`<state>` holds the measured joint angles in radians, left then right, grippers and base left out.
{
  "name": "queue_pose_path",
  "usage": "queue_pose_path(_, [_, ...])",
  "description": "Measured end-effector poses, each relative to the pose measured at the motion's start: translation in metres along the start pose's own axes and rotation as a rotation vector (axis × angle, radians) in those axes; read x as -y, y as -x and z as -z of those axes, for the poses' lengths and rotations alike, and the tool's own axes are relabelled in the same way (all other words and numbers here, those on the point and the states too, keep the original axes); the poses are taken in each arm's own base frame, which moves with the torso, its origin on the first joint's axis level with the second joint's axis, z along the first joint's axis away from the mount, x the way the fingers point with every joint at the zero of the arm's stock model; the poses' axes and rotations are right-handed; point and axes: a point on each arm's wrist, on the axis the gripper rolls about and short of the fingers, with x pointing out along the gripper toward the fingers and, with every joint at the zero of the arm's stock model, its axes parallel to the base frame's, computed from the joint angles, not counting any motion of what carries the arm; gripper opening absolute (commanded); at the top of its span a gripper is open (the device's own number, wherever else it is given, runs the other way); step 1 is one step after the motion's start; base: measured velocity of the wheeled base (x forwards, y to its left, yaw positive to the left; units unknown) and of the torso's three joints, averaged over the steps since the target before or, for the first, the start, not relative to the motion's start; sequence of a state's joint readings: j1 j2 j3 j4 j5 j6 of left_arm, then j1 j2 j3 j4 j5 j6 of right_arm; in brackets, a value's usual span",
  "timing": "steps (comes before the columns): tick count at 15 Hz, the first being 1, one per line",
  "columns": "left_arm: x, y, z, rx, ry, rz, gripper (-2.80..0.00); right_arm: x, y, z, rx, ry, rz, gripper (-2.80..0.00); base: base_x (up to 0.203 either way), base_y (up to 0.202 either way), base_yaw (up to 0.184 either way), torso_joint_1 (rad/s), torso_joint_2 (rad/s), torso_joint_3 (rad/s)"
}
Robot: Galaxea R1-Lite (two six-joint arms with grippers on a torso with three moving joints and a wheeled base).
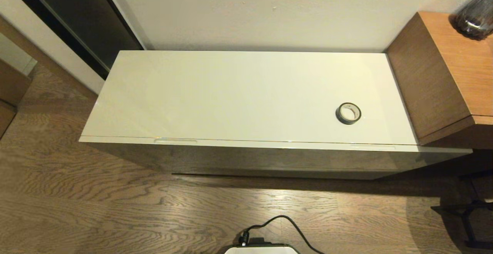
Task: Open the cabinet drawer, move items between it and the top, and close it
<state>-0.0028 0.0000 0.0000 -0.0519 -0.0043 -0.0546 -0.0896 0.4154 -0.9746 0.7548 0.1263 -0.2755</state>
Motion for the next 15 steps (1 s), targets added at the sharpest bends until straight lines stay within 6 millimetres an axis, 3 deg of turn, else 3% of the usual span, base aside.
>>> queue_pose_path(4, [0.000,0.000,0.000,0.000,0.000,0.001,-2.80,-0.013,-0.045,0.067,0.203,0.041,-0.050,-2.80,0.000,0.000,0.000,0.000,0.00,0.000])
queue_pose_path(7, [0.000,0.000,0.000,0.000,0.000,0.001,-2.80,-0.025,-0.065,0.119,0.286,0.056,-0.061,-2.80,0.000,0.000,0.000,0.000,0.00,0.000])
queue_pose_path(9, [0.000,0.000,0.000,0.000,0.000,0.000,-2.80,-0.031,-0.072,0.143,0.279,0.069,-0.072,-2.80,0.000,0.000,0.000,0.000,0.00,0.000])
queue_pose_path(12, [0.000,0.000,0.000,0.000,0.000,0.001,-2.80,-0.033,-0.073,0.153,0.265,0.073,-0.056,-2.80,0.000,0.000,0.000,0.000,0.00,0.000])
queue_pose_path(15, [0.000,0.000,0.000,0.000,0.000,0.000,-2.80,-0.033,-0.073,0.155,0.257,-0.124,-0.041,-2.80,0.000,0.000,0.000,0.000,0.00,0.000])
